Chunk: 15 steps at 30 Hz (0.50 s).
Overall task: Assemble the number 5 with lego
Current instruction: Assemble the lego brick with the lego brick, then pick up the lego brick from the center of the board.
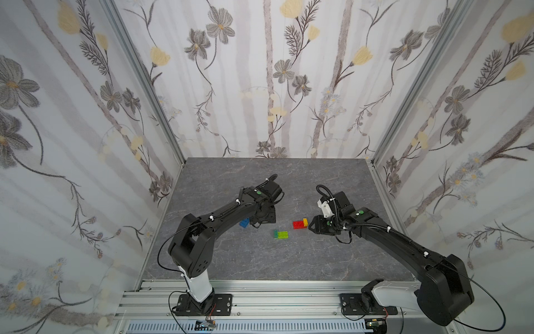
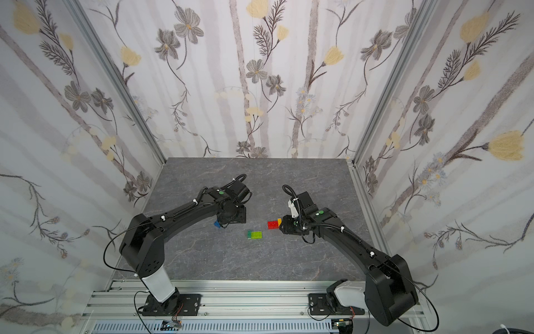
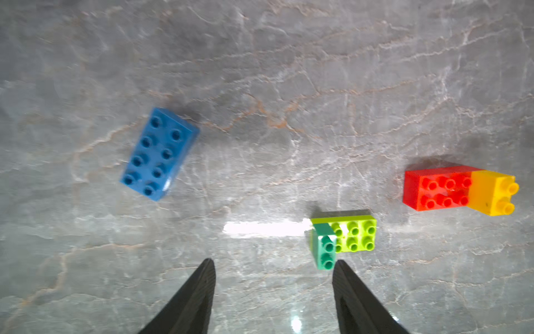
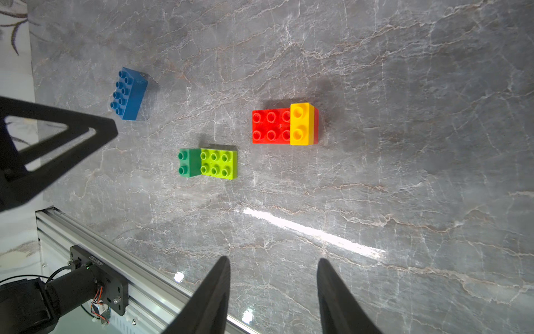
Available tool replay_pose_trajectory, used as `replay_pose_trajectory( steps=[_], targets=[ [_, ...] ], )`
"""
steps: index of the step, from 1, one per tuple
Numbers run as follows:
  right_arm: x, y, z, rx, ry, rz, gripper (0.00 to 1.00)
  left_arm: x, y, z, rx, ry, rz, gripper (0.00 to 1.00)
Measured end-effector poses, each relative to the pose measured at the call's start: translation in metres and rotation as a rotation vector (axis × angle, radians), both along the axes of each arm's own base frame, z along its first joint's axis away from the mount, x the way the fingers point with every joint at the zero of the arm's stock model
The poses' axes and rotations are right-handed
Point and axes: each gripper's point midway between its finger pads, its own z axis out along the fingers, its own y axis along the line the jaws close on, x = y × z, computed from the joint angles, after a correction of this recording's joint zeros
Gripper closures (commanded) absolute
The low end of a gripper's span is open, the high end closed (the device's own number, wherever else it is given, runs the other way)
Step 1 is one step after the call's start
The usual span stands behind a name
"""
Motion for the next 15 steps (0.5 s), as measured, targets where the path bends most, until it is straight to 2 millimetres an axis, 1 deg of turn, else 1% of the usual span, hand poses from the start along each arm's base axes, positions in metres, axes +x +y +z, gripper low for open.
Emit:
replay_pose_trajectory(
  steps=[2, 5, 10, 15],
  targets=[
    [-0.003, 0.000, 0.002, -0.001, -0.004, 0.019, 0.48, 0.003, 0.018, 0.000, 0.007, 0.008, 0.003, 0.25],
    [-0.008, 0.002, 0.004, 0.007, -0.004, 0.039, 0.48, 0.009, 0.040, -0.002, 0.024, 0.025, -0.007, 0.22],
    [-0.017, 0.000, 0.003, 0.002, 0.002, 0.058, 0.48, 0.020, 0.060, -0.015, 0.040, 0.068, -0.057, 0.22],
    [-0.024, -0.003, 0.005, 0.006, -0.010, 0.062, 0.48, 0.035, 0.073, -0.029, 0.037, 0.116, -0.091, 0.23]
  ],
)
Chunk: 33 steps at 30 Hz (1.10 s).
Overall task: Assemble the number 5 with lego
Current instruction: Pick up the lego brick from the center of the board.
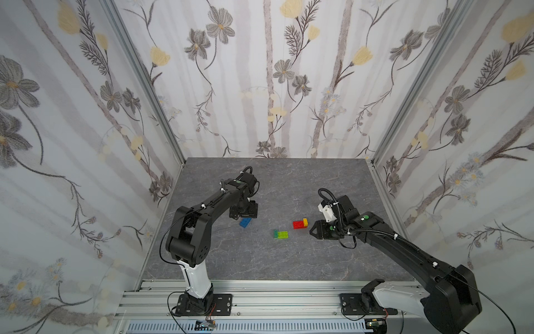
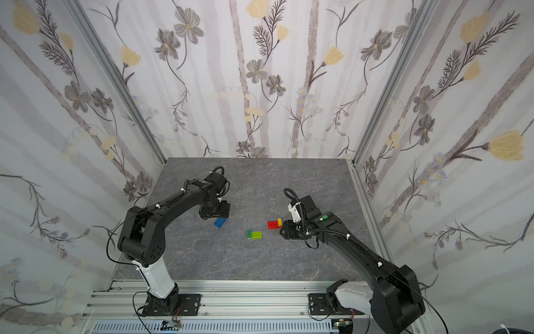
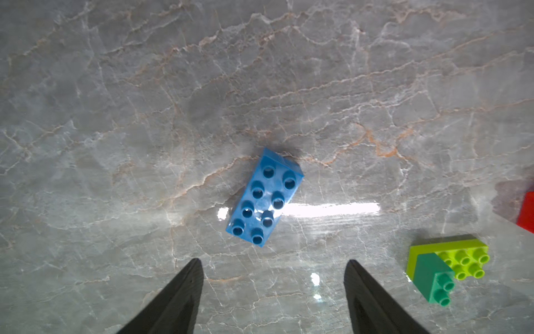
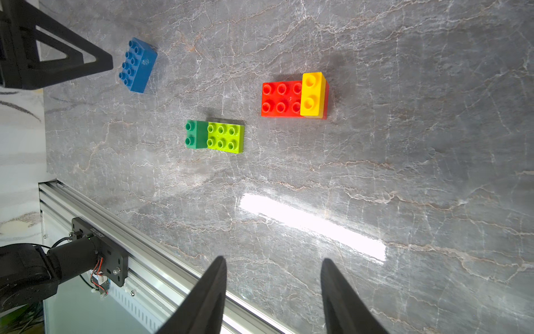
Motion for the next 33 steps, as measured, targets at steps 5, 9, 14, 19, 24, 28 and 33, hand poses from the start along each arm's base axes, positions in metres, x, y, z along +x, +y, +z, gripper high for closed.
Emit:
replay_pose_trajectory(
  steps=[5, 9, 14, 19, 24, 28, 33],
  targets=[
    [-0.006, -0.004, -0.003, -0.001, 0.004, -0.009, 0.47, 0.002, 0.007, -0.017, -0.002, 0.055, -0.040, 0.30],
    [-0.008, -0.005, -0.004, 0.000, 0.011, -0.016, 0.47, 0.000, 0.005, -0.028, -0.014, 0.090, -0.068, 0.34],
    [-0.008, -0.006, -0.005, -0.007, 0.011, -0.021, 0.48, -0.002, 0.005, -0.035, -0.006, 0.109, -0.086, 0.35],
    [-0.009, -0.006, -0.005, -0.008, 0.014, -0.023, 0.48, -0.004, 0.010, -0.040, 0.021, 0.114, -0.089, 0.38],
    [-0.010, -0.007, -0.006, -0.012, 0.022, -0.022, 0.48, -0.003, 0.014, -0.045, 0.044, 0.116, -0.099, 0.45],
    [-0.011, -0.009, -0.005, -0.020, 0.016, -0.028, 0.48, -0.004, 0.015, -0.048, 0.052, 0.124, -0.111, 0.50],
    [-0.012, -0.010, -0.006, -0.024, 0.021, -0.031, 0.48, -0.005, 0.015, -0.050, 0.054, 0.130, -0.115, 0.52]
  ],
)
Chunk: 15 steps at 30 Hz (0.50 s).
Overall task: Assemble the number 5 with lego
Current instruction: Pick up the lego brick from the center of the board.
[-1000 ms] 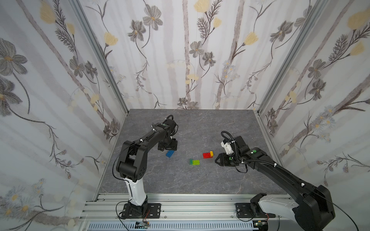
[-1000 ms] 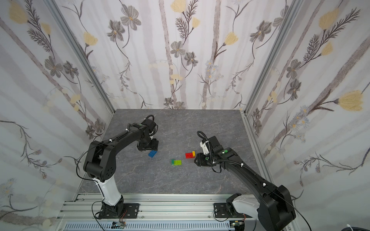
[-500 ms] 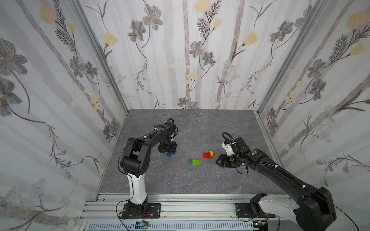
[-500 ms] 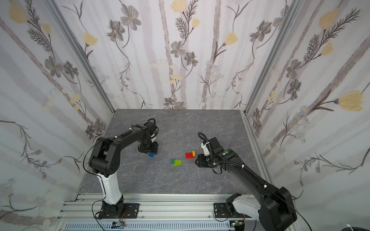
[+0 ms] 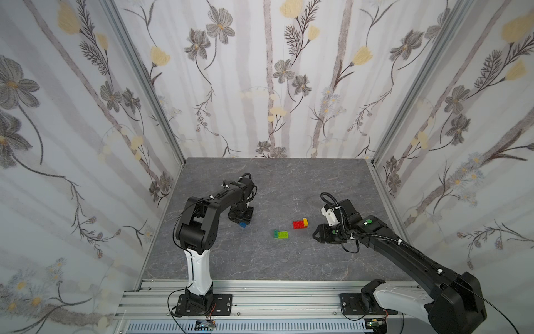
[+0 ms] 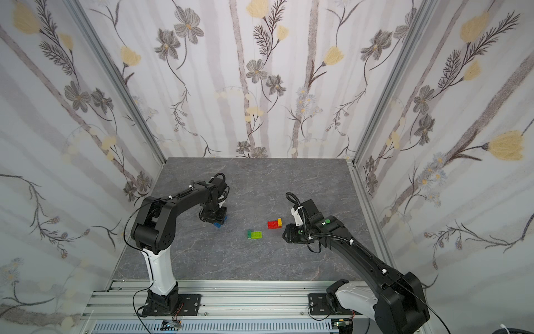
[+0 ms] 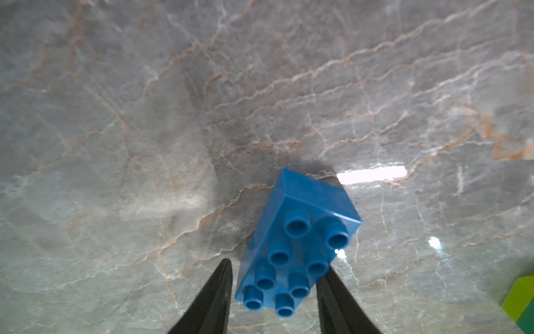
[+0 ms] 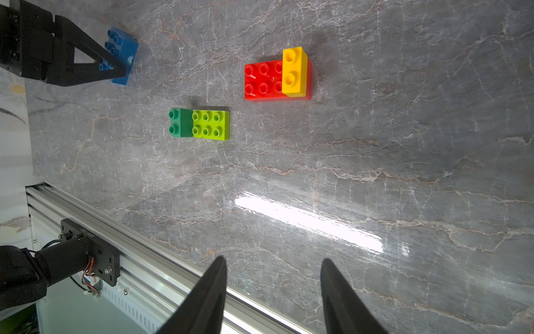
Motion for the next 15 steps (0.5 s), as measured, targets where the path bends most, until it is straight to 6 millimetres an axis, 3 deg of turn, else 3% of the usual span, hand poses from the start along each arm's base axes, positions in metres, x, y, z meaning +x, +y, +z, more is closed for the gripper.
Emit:
replay_pose_trajectory(
  steps=[5, 15],
  targets=[
    [0.0000, 0.0000, 0.0000, 0.000, 0.000, 0.000, 0.48, -0.0003, -0.0008, -0.0009, -0.004, 0.002, -0.002, 0.55],
    [0.0003, -0.0004, -0.0002, -0.003, -0.001, -0.001, 0.48, -0.0024, -0.0042, -0.0031, -0.011, 0.005, -0.024, 0.77]
  ],
)
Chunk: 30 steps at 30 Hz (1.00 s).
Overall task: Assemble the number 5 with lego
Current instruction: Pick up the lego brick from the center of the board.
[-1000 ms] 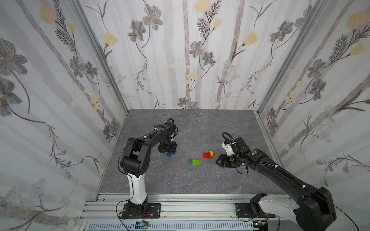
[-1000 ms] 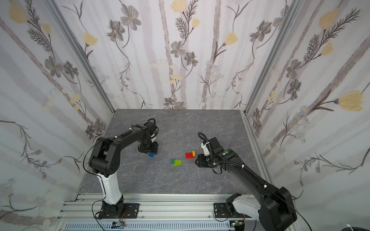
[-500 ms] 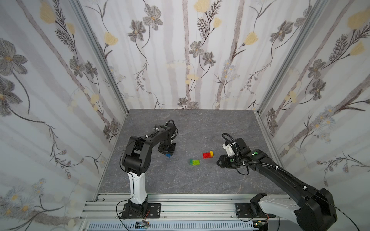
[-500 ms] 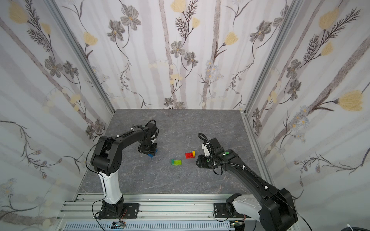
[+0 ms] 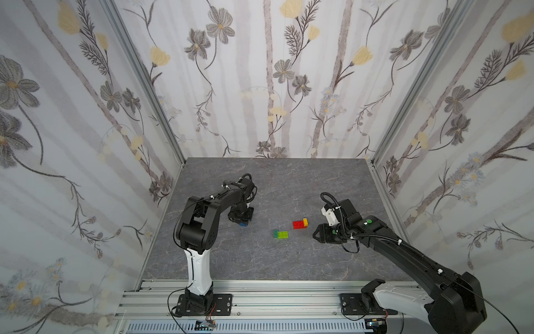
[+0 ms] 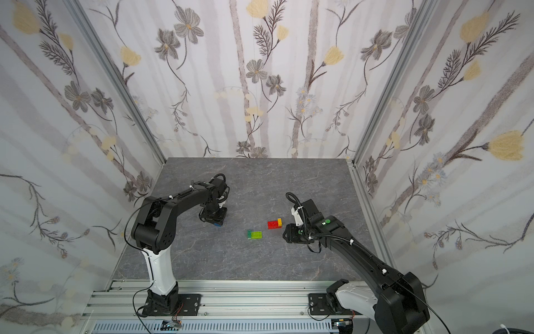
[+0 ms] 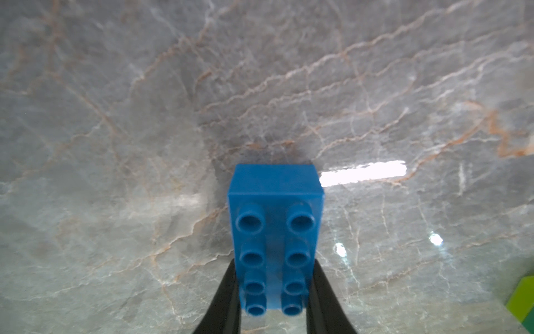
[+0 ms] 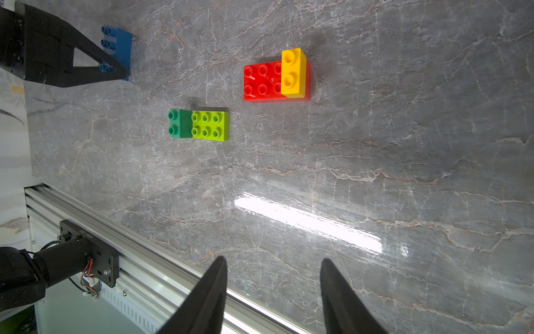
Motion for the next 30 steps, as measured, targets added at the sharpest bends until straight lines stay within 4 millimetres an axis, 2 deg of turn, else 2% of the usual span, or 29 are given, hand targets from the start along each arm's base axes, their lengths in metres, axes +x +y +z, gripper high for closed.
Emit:
replay_pose_trajectory(
  steps=[5, 13, 17, 22, 25, 30],
  targets=[
    [0.000, 0.000, 0.000, 0.001, -0.002, 0.000, 0.48, -0.007, -0.019, 0.011, -0.021, -0.025, -0.065, 0.81],
    [-0.005, -0.004, 0.001, 0.002, -0.005, -0.005, 0.48, -0.029, -0.076, 0.040, -0.049, -0.100, -0.333, 0.80],
    [-0.007, -0.006, 0.002, 0.003, -0.011, -0.005, 0.48, -0.042, -0.088, 0.052, -0.060, -0.144, -0.478, 0.79],
    [-0.007, -0.009, 0.003, 0.002, -0.019, -0.010, 0.48, -0.050, -0.104, 0.078, -0.126, -0.218, -0.656, 0.79],
    [-0.008, -0.011, 0.005, 0.001, -0.024, -0.016, 0.48, -0.059, -0.120, 0.088, -0.172, -0.242, -0.782, 0.85],
    [-0.010, -0.016, 0.006, -0.008, -0.027, -0.027, 0.48, -0.064, -0.134, 0.087, -0.221, -0.230, -0.925, 0.89]
  ],
)
